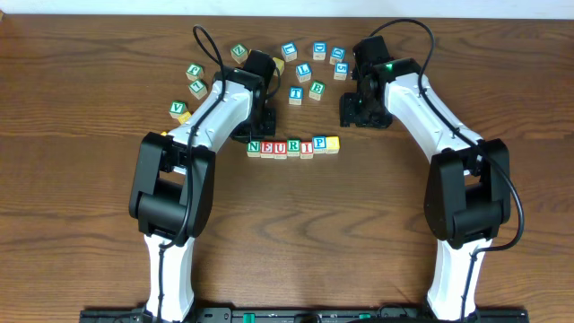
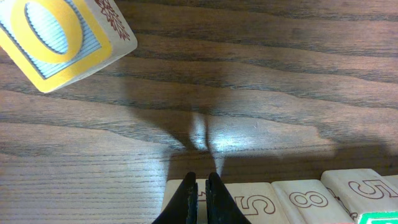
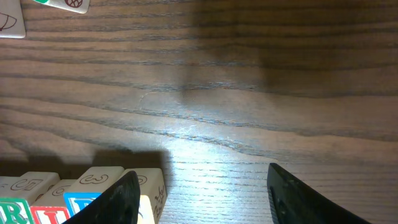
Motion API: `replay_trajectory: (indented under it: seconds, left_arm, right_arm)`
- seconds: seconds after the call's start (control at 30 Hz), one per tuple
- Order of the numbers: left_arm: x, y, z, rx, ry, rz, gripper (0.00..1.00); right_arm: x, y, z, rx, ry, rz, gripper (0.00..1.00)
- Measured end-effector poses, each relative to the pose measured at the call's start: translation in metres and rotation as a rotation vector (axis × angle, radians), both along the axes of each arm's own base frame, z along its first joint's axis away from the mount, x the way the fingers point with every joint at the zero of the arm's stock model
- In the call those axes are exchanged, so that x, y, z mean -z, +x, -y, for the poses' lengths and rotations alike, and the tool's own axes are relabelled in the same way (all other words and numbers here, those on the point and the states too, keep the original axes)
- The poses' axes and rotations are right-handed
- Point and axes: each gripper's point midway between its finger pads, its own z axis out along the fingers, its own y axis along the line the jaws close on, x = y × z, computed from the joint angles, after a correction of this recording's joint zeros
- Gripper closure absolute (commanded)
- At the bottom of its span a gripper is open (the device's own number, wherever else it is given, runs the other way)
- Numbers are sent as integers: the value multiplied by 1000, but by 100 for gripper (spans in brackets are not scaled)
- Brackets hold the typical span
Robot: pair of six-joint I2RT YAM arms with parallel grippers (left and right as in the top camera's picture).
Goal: Spell out NEURIPS
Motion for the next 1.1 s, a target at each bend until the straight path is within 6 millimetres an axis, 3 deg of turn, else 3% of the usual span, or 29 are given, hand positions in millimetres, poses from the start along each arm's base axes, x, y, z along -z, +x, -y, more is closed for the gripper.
replay_trajectory:
  seconds: [0.63,0.73,0.87,1.1]
  left_arm:
    - [-3,4,4,0,-24,12,92]
    - [-13,9,1,-4,-24,15,93]
    - [-39,29,-5,-31,-40,66,92]
    - [-75,43,-37,-98,-43,132,93]
  right_arm:
    - [0,1,0,0,1,4,39]
    - [0,2,-1,0,2,7,39]
    - [-1,3,-1,0,4,14,38]
    - [-2,6,-2,-12,5,26,38]
